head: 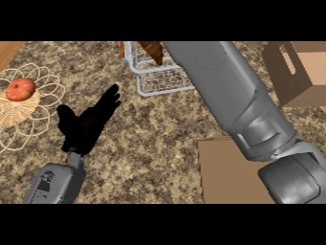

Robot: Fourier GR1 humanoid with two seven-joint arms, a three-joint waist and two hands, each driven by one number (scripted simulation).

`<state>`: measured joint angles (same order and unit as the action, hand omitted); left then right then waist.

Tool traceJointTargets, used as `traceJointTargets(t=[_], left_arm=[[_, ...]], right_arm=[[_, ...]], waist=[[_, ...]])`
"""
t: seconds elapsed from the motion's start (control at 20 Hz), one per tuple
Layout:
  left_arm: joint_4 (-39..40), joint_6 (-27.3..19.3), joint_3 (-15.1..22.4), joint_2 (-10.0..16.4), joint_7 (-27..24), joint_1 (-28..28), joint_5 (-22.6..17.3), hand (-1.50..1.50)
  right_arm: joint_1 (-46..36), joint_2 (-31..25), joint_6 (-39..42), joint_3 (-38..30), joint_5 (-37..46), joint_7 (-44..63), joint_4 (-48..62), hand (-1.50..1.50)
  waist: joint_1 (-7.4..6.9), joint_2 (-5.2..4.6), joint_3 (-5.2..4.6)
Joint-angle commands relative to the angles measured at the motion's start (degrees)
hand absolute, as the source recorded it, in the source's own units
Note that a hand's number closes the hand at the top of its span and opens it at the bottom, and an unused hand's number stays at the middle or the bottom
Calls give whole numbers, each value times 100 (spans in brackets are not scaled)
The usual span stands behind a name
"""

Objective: Pick the croissant from the tray and place it in the tiered basket

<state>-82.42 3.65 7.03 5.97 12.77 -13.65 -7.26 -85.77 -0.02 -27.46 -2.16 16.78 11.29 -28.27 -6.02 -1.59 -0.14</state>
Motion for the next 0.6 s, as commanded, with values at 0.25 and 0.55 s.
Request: traceJointTargets(t=[0.25,0.55], left_arm=[[-272,-66,7,33,71,317,63,0],[-214,-48,-335,134,-94,604,-101,0]], right_arm=[[-192,-57,-1408,-566,-420,-217,383,-150],[309,-733,-911,-484,-358,176,177,-150]], waist=[[300,88,10],[600,181,13]])
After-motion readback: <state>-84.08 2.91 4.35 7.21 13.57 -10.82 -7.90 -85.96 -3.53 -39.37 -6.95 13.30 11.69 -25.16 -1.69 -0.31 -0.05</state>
